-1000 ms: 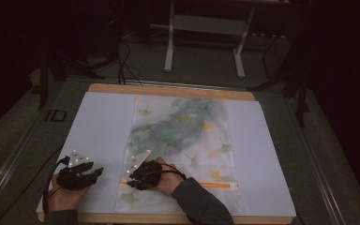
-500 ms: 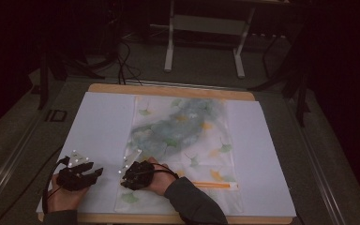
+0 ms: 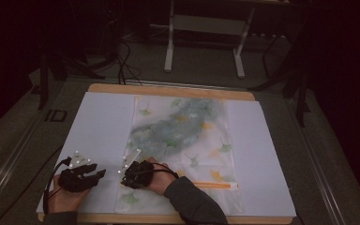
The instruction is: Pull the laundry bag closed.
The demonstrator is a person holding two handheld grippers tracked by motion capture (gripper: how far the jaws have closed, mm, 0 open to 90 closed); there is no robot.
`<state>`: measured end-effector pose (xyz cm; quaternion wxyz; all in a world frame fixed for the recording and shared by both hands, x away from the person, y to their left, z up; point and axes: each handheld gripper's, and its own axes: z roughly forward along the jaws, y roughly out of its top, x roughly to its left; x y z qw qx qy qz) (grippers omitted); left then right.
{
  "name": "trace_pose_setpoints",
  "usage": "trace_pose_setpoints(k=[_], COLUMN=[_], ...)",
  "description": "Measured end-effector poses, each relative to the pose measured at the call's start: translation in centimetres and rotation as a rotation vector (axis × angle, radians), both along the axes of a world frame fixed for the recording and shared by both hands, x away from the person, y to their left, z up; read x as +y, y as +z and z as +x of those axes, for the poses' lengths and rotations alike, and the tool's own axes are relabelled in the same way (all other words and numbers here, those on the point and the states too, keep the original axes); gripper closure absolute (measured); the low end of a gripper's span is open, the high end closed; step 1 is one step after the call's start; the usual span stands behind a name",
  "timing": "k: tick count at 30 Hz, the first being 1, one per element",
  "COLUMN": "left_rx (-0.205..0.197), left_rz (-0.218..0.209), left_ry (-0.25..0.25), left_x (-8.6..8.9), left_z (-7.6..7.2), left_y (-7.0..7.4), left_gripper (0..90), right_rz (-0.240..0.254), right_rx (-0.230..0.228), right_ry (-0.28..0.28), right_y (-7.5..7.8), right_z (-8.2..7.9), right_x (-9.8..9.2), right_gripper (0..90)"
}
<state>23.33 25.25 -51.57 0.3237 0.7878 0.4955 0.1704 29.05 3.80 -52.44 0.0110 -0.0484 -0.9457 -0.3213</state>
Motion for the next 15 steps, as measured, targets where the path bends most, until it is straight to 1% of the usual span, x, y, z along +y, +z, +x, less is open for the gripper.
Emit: trace_pose_setpoints(k=[4, 6, 9, 10, 11, 12, 13, 14, 15], left_rx=[0.005, 0.026, 0.042, 0.05, 0.05, 0.061, 0.061, 0.077, 0.077], left_rz=[-0.005, -0.016, -0.012, -0.017, -0.017, -0.028, -0.028, -0.043, -0.043], left_ry=[-0.014, -0.034, -0.057, -0.066, -0.066, -0.08, -0.08, -0.093, -0.093], left_x=[-0.1, -0.4, -0.8, -0.9, -0.9, -1.2, -1.2, -1.5, -1.5], left_z=[-0.2, -0.4, -0.5, -0.6, -0.6, -0.7, -0.7, -0.8, -0.8], left_y=[0.0, -0.1, 0.0, 0.1, 0.1, 0.1, 0.1, 0.2, 0.2], left_gripper=[56.7, 56.4, 56.9, 57.0, 56.9, 57.0, 56.9, 57.0, 57.0], right_rz=[0.002, 0.003, 0.004, 0.004, 0.004, 0.005, 0.005, 0.006, 0.006], right_rx=[-0.008, -0.016, -0.026, -0.03, -0.03, -0.03, -0.03, -0.03, -0.03], right_ry=[0.0, 0.006, 0.007, 0.009, 0.009, 0.008, 0.008, 0.006, 0.006], right_y=[0.2, 0.5, 0.8, 0.8, 0.8, 0.9, 0.9, 1.0, 1.0], right_z=[-0.1, -0.2, -0.3, -0.3, -0.3, -0.2, -0.2, -0.3, -0.3], right_x=[-0.1, -0.2, -0.3, -0.3, -0.3, -0.4, -0.4, -0.5, -0.5], right_gripper=[83.3, 83.4, 83.5, 83.5, 83.5, 83.5, 83.5, 83.5, 83.5])
